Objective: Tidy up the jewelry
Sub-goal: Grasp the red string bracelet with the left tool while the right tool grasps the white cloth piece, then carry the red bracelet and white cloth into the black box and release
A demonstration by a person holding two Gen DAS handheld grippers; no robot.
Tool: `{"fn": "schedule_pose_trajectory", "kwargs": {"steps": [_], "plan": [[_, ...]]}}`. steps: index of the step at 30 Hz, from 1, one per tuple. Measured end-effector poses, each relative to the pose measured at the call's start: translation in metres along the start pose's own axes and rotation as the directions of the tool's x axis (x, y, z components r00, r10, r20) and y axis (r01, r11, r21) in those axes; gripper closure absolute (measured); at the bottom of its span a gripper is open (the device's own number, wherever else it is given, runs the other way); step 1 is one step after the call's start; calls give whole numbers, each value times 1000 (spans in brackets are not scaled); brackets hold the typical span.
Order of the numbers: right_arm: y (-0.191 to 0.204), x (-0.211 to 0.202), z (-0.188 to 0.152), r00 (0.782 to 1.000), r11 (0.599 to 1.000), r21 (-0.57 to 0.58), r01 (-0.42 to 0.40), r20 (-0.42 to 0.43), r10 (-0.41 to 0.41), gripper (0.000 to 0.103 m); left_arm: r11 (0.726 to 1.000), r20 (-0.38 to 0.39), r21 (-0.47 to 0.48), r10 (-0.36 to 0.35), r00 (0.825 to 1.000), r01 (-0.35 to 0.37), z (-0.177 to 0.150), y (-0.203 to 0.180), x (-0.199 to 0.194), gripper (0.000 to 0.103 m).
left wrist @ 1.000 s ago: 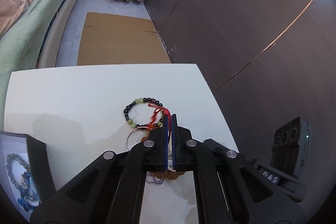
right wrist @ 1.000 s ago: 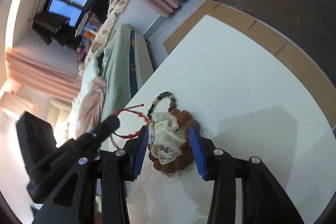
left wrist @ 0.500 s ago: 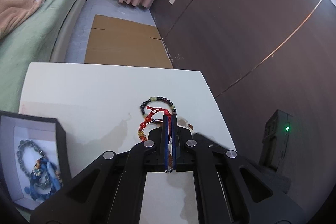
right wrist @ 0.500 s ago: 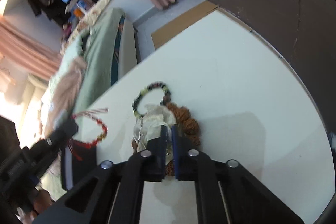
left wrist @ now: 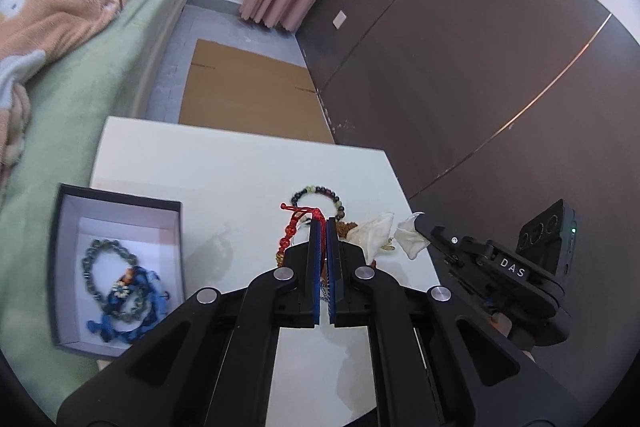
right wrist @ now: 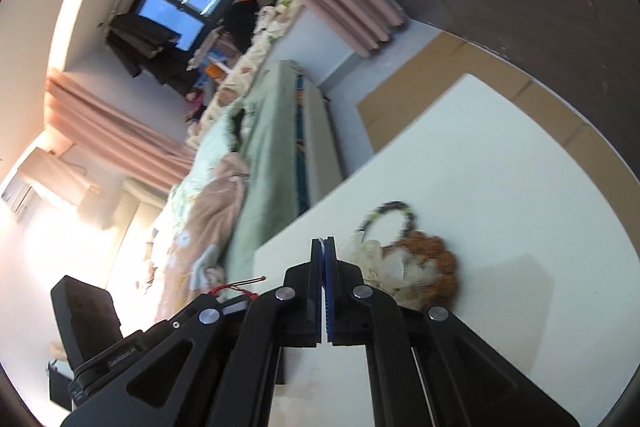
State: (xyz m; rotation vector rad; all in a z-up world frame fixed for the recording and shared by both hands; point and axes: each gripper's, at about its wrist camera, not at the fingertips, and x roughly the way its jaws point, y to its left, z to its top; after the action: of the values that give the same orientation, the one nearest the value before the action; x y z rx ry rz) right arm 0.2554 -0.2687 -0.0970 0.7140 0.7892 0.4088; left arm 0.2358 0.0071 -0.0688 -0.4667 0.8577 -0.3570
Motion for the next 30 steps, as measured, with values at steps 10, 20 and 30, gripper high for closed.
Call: {"fn": "schedule_pose_trajectory", "kwargs": {"steps": [10, 20, 30], "plan": [[78, -15, 1, 993, 985, -137, -105, 37, 111, 102, 1000, 94, -4, 25, 995, -25, 11, 11, -52, 99], [120, -8, -6, 980, 964, -178, -197, -1, 200, 102, 998, 165, -10, 59, 985, -59, 22, 25, -94, 99], [149, 25, -18, 944, 930, -178, -323, -127, 304, 102, 992, 195, -62, 116, 974, -105, 25, 52, -115, 99]]}}
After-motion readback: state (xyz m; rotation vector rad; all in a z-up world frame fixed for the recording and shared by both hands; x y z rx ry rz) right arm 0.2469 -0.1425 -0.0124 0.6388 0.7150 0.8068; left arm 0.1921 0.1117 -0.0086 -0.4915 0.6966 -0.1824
